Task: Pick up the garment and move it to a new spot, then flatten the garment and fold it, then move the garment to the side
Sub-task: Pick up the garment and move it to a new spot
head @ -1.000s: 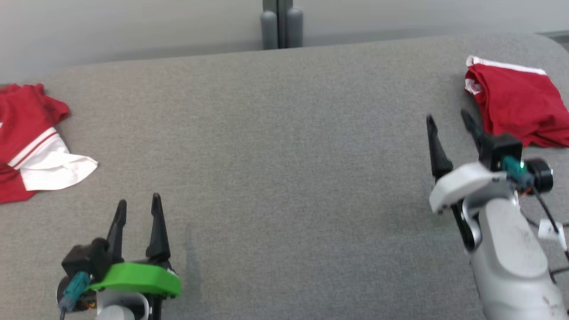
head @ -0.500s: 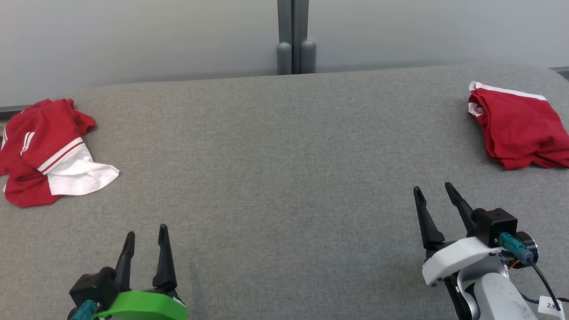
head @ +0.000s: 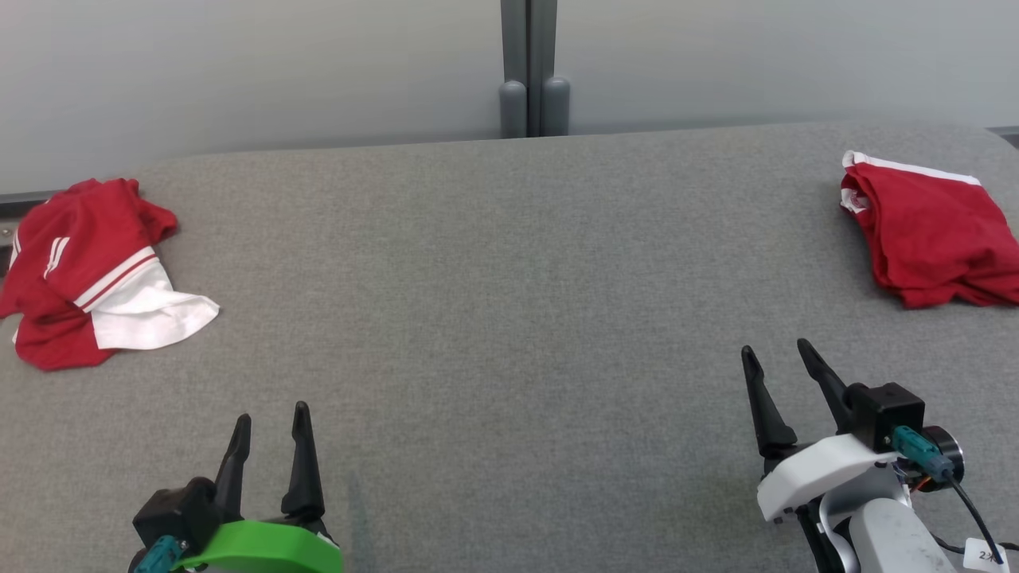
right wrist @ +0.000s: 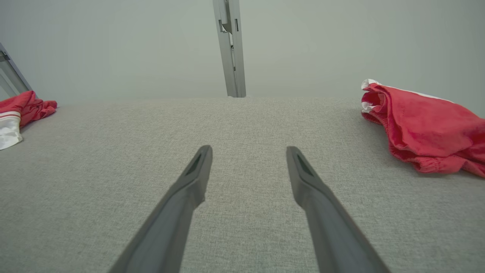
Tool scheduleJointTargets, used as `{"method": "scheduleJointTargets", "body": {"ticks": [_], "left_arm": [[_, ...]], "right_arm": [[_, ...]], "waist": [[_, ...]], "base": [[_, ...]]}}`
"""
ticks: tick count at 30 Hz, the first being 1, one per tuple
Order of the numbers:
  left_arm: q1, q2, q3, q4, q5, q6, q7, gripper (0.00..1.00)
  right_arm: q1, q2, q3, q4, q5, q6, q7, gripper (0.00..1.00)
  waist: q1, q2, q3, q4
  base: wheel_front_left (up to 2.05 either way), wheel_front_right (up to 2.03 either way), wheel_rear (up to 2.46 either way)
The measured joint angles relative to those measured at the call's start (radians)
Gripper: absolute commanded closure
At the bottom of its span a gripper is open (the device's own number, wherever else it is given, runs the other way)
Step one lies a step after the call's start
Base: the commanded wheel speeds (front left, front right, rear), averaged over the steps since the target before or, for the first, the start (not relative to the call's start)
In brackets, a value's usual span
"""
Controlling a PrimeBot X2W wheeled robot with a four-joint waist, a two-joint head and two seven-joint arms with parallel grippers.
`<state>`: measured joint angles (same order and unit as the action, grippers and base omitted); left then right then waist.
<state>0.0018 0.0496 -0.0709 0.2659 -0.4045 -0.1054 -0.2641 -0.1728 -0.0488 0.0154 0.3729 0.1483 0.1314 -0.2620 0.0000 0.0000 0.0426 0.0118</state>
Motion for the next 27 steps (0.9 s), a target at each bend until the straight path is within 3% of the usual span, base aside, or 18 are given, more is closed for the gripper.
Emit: {"method": "scheduleJointTargets", "body": {"ticks": [11, 27], "left_arm": [[-0.015, -0.001, -0.017, 0.002, 0.0, 0.0, 0.0, 0.0], [-0.024, -0.001, 0.002, -0.004, 0.002, 0.006, 0.0, 0.0]], "right_arm": [[0.004, -0.001, -0.014, 0.003, -0.012, 0.0, 0.0, 0.0], [0.014, 0.0, -0.016, 0.014, -0.033, 0.0, 0.0, 0.0]], "waist": [[0.0, 0.0, -0.006, 0.056], [0.0, 0.0, -0.012, 0.337]], "base": [[0.0, 0.0, 0.0], [0.0, 0.0, 0.0]]}}
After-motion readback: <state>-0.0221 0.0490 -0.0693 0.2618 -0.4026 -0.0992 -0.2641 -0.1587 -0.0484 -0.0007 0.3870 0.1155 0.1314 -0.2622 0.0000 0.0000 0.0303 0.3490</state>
